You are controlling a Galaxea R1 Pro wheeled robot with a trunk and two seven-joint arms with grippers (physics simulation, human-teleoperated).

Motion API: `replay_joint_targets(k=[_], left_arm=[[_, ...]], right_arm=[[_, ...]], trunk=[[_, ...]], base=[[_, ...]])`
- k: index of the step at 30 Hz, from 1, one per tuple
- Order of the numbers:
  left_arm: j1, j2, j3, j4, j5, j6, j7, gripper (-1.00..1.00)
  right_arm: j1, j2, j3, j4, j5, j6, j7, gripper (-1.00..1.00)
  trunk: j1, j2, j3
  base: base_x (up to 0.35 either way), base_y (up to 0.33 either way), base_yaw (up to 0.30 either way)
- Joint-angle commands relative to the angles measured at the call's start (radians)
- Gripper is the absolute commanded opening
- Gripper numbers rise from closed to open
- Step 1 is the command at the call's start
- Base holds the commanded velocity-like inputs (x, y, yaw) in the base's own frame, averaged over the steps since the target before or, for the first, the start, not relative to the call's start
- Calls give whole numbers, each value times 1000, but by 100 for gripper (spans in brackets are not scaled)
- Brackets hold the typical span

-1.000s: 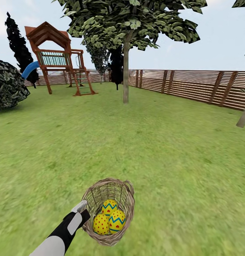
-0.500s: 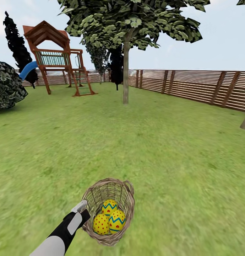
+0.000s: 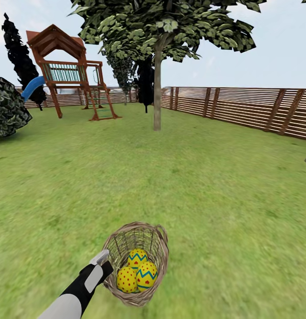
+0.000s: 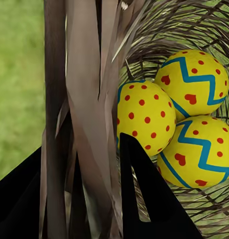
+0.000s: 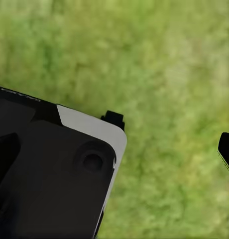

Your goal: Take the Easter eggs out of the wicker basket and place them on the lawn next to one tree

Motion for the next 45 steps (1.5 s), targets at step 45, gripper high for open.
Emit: replay_joint_targets(k=[45], left_arm=[[-1, -1, 1, -5, 13, 4, 6, -100]], right_arm=[[0, -2, -9, 4, 4, -5, 1, 100]], trunk=[[1, -2, -2]], base=[[341, 0, 0]])
